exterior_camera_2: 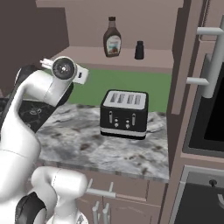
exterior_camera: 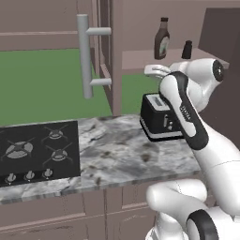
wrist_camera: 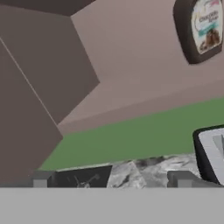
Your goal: Move the syrup bottle and shaker from the cabinet to the dining counter.
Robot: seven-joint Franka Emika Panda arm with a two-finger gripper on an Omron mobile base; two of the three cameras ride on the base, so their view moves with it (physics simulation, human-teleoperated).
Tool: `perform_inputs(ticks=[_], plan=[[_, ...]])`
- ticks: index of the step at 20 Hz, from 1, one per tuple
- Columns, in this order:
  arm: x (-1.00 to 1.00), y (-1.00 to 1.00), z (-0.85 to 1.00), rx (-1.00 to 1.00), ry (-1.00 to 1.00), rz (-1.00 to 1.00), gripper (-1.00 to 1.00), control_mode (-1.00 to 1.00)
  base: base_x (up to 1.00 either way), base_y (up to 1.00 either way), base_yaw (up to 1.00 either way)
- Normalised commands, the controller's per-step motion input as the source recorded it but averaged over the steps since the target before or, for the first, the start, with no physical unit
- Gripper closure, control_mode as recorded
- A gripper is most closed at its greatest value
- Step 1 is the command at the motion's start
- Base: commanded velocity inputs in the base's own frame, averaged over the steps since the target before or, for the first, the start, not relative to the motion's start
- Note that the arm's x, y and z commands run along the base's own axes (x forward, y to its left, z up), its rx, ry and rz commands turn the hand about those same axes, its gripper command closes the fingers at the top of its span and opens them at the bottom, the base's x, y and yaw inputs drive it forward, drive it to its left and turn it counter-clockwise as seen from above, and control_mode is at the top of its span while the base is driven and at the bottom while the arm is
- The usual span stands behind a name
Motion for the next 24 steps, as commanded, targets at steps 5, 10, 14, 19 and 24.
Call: perform_inputs(ticks=[5,10,14,19,24], plan=[[0.17,-0.3,0.09,-0.27,0.02,-0.28,-1.0,-1.0,0.0,0.0,0.0],[0.48,-0.33,0.0,-0.23,0.07,-0.25,-1.0,-1.0,0.0,0.0,0.0],[0.53,-0.31,0.0,-0.2,0.02,-0.2,-1.0,-1.0,0.0,0.0,0.0],[0.34,-0.3,0.03,-0.12,0.0,-0.16,-1.0,-1.0,0.0,0.0,0.0],[0.09,-0.1,0.34,-0.01,0.01,-0.08,-1.0,-1.0,0.0,0.0,0.0]])
